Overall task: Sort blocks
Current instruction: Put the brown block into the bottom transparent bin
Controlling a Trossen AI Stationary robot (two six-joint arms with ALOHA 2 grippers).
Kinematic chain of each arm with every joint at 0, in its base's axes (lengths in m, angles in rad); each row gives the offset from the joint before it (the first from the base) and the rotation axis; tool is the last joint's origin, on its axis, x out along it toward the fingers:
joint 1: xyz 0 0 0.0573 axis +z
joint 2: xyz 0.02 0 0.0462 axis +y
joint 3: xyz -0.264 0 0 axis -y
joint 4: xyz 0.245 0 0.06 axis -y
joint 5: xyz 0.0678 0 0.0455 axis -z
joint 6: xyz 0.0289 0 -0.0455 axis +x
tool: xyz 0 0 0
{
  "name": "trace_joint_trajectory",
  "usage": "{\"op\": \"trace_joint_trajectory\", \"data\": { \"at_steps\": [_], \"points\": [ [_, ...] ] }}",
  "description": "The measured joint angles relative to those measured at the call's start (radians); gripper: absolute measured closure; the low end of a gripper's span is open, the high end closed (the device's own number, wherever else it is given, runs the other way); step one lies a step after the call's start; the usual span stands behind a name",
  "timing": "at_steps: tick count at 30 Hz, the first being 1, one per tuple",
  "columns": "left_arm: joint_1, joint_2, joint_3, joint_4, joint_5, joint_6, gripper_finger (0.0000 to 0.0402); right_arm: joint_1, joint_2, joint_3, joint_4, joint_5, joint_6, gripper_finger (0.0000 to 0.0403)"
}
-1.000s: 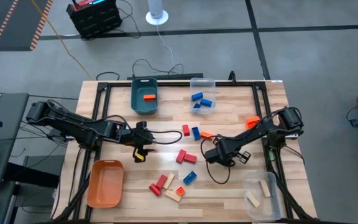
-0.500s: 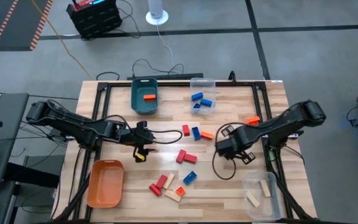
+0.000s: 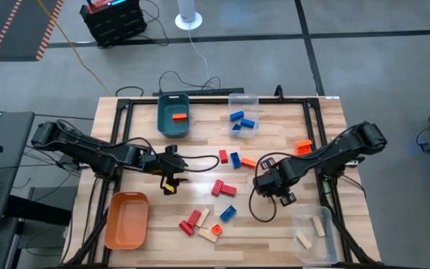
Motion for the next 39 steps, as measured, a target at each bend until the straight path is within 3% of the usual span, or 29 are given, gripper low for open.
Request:
{"op": "trace_joint_trajectory", "data": {
  "at_steps": [4, 10, 19, 31, 39],
  "points": [
    [0.000, 0.000, 0.000, -0.005, 0.000, -0.011, 0.0148, -0.007, 0.046, 0.000, 0.011, 0.000, -0.027, 0.0159],
    [0.000, 0.000, 0.000, -0.012, 0.000, -0.011, 0.0148, -0.022, 0.096, -0.028, 0.018, -0.009, -0.052, 0.0173],
    [0.000, 0.000, 0.000, -0.033, 0.001, -0.013, 0.0148, -0.044, 0.097, -0.135, 0.111, -0.030, -0.062, 0.0226],
    [0.000, 0.000, 0.000, -0.034, 0.001, -0.013, 0.0148, -0.053, 0.094, -0.141, 0.119, -0.040, -0.099, 0.0371],
    [0.000, 0.000, 0.001, -0.028, 0.000, -0.007, 0.0148, -0.056, 0.002, -0.054, -0.017, -0.041, -0.059, 0.0380]
  ]
}}
